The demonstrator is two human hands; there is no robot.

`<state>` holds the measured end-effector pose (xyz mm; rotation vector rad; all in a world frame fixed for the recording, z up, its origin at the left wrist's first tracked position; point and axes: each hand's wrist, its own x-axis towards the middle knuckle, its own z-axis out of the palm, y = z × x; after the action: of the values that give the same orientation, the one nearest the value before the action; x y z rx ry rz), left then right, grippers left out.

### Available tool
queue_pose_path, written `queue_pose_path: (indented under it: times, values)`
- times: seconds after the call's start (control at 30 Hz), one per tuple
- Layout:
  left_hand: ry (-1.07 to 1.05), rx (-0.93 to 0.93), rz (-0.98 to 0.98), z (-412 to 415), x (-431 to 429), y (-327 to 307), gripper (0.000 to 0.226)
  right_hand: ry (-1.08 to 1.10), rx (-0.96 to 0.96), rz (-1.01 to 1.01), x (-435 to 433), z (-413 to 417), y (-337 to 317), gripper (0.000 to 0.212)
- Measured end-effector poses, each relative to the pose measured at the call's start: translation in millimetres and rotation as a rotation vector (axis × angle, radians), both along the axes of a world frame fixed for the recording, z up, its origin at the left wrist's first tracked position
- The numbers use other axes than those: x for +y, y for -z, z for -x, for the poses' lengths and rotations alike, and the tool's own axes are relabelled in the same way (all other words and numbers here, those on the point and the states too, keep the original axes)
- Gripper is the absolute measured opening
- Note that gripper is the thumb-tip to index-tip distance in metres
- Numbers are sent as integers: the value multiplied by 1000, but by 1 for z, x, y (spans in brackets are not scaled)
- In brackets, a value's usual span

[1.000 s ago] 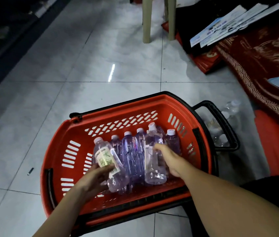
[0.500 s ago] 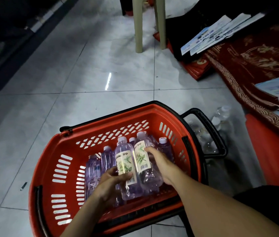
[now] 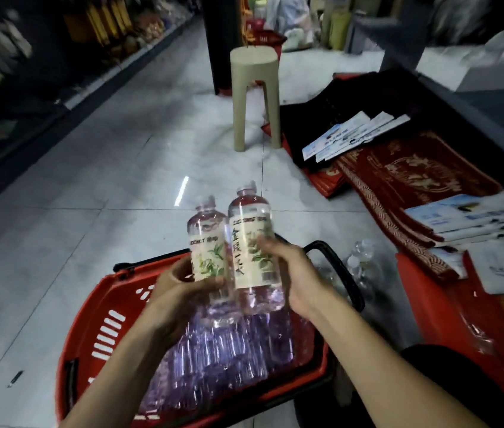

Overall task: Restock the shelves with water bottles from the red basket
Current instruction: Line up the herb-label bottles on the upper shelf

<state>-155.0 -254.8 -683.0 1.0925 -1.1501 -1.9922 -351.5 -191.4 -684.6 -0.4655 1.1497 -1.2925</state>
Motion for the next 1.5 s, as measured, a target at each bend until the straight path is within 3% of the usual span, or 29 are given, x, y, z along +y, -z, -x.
queue_pose_path:
  times: [0.2,0.33,0.57,0.67,0.97,1.07,1.13,1.2,1.27,1.43,1.5]
  values:
    - [180,145,313,53,35,-118,64,262,101,133,71,27,-117,78]
    - [297,283,442,98,73,-183,65,461,281,218,134,48,-192,92]
    - [530,565,526,197,156,-274,70,785,635,440,265,80,-300,48]
    - [647,681,517,239,203,-305,65,941,810,429,321,85,-333,48]
    - [918,843,482,334,325,-356,67,1336,1141,408,444,102,-381,37]
    - [1004,900,459,357,354,-366,67,1436,1232,336,471,108,-389,46]
    - [1040,914,452,373,367,-374,71,1510,1289,350,492,115,-391,69]
    - [1029,904,446,390,371,-383,86,1576,1336,359,510,117,-397,76]
    - [1007,911,455,408,367,-391,94,1642,1381,399,529,118,-404,61]
    - [868,892,495,458,335,-401,91,1839,1317,441,577,133,-415,66]
    - [831,870,487,476,320,-400,78,1894,1351,390,589,143,-418,69]
